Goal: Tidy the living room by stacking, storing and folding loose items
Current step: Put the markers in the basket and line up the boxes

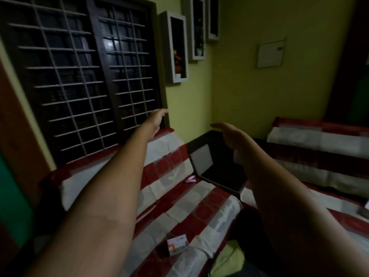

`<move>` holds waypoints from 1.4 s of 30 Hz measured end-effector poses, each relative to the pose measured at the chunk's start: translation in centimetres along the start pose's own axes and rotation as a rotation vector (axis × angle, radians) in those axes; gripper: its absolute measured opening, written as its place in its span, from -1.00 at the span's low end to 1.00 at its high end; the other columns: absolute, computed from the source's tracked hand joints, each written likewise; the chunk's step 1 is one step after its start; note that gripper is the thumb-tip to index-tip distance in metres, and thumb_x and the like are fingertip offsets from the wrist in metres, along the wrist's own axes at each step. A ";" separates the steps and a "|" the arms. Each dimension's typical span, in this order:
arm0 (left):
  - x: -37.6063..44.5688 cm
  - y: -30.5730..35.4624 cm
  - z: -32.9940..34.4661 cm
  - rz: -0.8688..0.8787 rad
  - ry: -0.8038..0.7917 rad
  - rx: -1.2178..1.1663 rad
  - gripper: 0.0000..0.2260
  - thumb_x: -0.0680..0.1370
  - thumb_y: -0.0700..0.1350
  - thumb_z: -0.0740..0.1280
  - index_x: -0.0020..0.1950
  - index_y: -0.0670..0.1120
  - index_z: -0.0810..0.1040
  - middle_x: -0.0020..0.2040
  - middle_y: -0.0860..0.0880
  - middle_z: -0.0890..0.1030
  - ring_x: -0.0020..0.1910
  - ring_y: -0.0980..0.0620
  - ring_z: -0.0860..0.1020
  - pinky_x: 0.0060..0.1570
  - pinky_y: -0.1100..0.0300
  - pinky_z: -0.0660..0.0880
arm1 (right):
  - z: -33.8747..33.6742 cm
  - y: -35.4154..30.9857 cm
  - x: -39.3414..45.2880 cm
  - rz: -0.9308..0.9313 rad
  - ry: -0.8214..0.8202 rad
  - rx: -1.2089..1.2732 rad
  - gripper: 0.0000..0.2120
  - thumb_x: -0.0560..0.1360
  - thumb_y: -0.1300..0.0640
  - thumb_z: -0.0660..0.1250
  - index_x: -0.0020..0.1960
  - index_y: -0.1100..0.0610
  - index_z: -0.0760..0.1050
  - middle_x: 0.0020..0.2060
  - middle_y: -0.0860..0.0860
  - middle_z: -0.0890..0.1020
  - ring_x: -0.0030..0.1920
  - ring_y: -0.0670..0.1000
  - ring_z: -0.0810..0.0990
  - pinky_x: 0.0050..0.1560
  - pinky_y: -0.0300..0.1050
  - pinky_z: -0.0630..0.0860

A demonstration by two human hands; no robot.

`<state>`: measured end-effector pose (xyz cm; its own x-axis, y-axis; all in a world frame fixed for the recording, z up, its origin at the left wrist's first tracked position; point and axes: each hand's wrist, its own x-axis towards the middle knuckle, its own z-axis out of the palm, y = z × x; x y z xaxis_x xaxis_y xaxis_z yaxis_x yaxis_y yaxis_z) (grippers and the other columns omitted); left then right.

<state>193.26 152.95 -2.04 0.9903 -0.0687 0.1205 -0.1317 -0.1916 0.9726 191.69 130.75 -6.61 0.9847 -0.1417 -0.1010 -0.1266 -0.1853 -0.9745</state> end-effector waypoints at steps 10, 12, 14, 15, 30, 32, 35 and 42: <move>19.7 -4.2 2.6 0.018 -0.039 0.039 -0.56 0.66 -0.01 0.07 0.52 -0.12 0.20 0.54 -0.09 0.17 0.53 -0.09 0.10 0.39 0.11 0.16 | -2.2 -0.5 19.8 0.072 0.035 0.020 -0.26 0.50 -0.15 0.30 0.53 0.12 0.10 -0.02 0.01 0.48 0.05 0.07 0.47 0.27 0.02 0.33; 24.0 -3.6 3.1 0.033 -0.023 0.044 -0.55 0.66 -0.01 0.08 0.52 -0.13 0.21 0.54 -0.10 0.19 0.52 -0.08 0.11 0.44 0.06 0.08 | -2.4 -1.7 23.5 0.065 0.019 0.018 -0.27 0.50 -0.13 0.31 0.53 0.12 0.11 -0.22 -0.05 0.37 -0.32 -0.06 0.27 0.08 -0.12 0.37; 27.9 -3.3 3.7 0.052 -0.006 0.032 -0.55 0.65 -0.01 0.09 0.51 -0.13 0.22 0.53 -0.10 0.22 0.51 -0.08 0.14 0.43 0.07 0.10 | -2.7 -2.5 27.5 0.038 -0.001 0.025 -0.24 0.50 -0.12 0.31 0.54 0.14 0.06 0.22 0.06 0.48 -0.21 -0.04 0.39 0.15 -0.08 0.36; 30.2 -3.6 4.2 0.045 0.002 0.022 -0.56 0.65 -0.01 0.10 0.51 -0.12 0.23 0.52 -0.10 0.23 0.51 -0.08 0.15 0.42 0.07 0.12 | -2.6 -2.8 29.9 0.039 -0.018 0.032 -0.24 0.51 -0.10 0.31 0.55 0.14 0.03 0.43 0.11 0.31 -0.01 0.01 0.47 0.30 0.00 0.30; 56.4 -23.8 9.7 -0.283 -0.062 0.100 -0.56 0.64 0.01 0.15 0.48 -0.13 0.29 0.48 -0.09 0.30 0.48 -0.10 0.23 0.35 0.09 0.20 | 2.0 11.1 59.1 0.256 -0.017 -0.070 -0.39 0.49 0.00 0.38 0.44 0.17 0.27 0.42 0.16 0.32 0.41 0.18 0.29 0.34 0.03 0.26; 60.1 -28.4 10.8 -0.337 -0.086 0.145 -0.58 0.64 -0.01 0.15 0.47 -0.15 0.30 0.47 -0.11 0.31 0.46 -0.12 0.25 0.30 0.10 0.25 | 3.4 15.9 64.3 0.295 0.005 -0.108 -0.38 0.47 0.04 0.41 0.43 0.20 0.29 0.37 0.19 0.39 0.36 0.18 0.36 0.37 0.07 0.32; 64.7 -37.1 13.6 -0.408 -0.124 0.209 -0.63 0.63 -0.05 0.19 0.41 -0.15 0.38 0.38 -0.10 0.42 0.36 -0.10 0.37 0.16 0.16 0.31 | 5.9 23.9 70.5 0.376 -0.004 -0.158 -0.44 0.47 0.16 0.41 0.40 0.26 0.32 0.34 0.19 0.42 0.36 0.18 0.39 0.36 0.04 0.34; 68.3 -58.1 19.0 -0.463 -0.356 0.495 -0.58 0.57 -0.14 0.30 0.42 -0.14 0.37 0.39 -0.09 0.42 0.32 -0.08 0.43 0.25 0.14 0.37 | 11.0 41.4 79.4 0.473 -0.140 -0.454 -0.70 0.54 0.29 0.27 0.26 0.28 0.49 0.21 0.19 0.54 0.21 0.13 0.52 0.08 -0.15 0.39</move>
<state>267.75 140.81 -54.05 0.8864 -0.1701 -0.4306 0.2060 -0.6881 0.6958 265.91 122.48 -57.18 0.8132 -0.1860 -0.5514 -0.5557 -0.5293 -0.6411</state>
